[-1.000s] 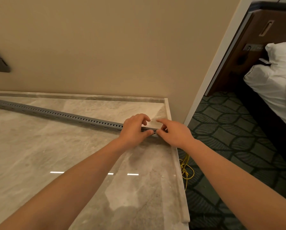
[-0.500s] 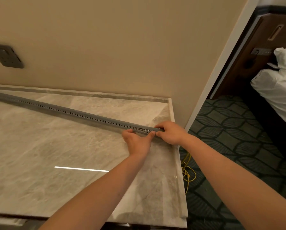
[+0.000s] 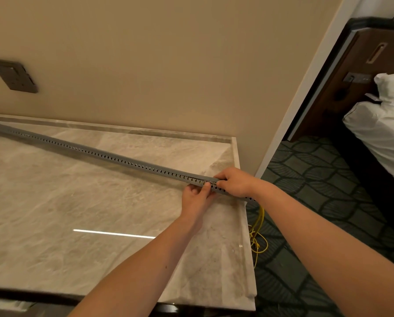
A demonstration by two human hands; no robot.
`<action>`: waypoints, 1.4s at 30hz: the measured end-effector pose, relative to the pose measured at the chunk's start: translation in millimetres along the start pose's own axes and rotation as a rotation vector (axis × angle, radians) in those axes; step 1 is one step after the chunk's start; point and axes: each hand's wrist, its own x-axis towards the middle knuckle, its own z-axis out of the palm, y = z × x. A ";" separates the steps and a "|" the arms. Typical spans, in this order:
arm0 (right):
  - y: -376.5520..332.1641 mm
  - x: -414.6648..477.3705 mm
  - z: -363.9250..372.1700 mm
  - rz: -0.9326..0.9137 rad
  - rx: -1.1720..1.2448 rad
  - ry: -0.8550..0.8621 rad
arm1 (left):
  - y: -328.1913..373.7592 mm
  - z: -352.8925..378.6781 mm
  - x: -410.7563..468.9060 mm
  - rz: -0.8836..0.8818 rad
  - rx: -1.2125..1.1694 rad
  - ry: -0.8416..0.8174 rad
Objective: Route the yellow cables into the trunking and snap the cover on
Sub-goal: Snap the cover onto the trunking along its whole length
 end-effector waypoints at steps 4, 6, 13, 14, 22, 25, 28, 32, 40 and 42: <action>-2.1 0.4 5.6 0.014 -0.045 0.080 | -9.1 -1.6 6.2 0.048 0.095 0.058; -3.1 0.9 12.9 0.022 -0.090 0.142 | -11.4 -0.6 8.1 0.048 0.117 0.091; 1.6 -3.4 22.2 -0.057 -0.126 0.196 | -12.2 1.4 15.7 0.037 0.078 0.175; 2.4 -6.4 19.6 -0.085 -0.131 0.179 | -12.4 2.2 16.3 0.028 0.067 0.183; 13.7 -16.2 15.5 -0.109 -0.308 0.267 | -10.2 5.7 16.2 -0.005 -0.053 0.172; 17.1 -15.3 26.8 -0.132 -0.454 0.346 | -11.5 7.6 16.9 0.003 -0.034 0.198; 16.7 -15.2 30.4 -0.156 -0.517 0.372 | -12.1 8.6 14.7 0.016 -0.035 0.203; 16.6 -16.1 22.8 -0.160 -0.524 0.339 | -10.8 7.5 16.8 0.002 -0.029 0.192; 36.8 -31.7 14.4 -0.085 -0.318 0.326 | -6.6 17.2 13.0 -0.022 -0.156 0.230; 41.8 -34.1 14.6 -0.045 -0.227 0.377 | -6.5 23.3 4.8 -0.071 -0.219 0.152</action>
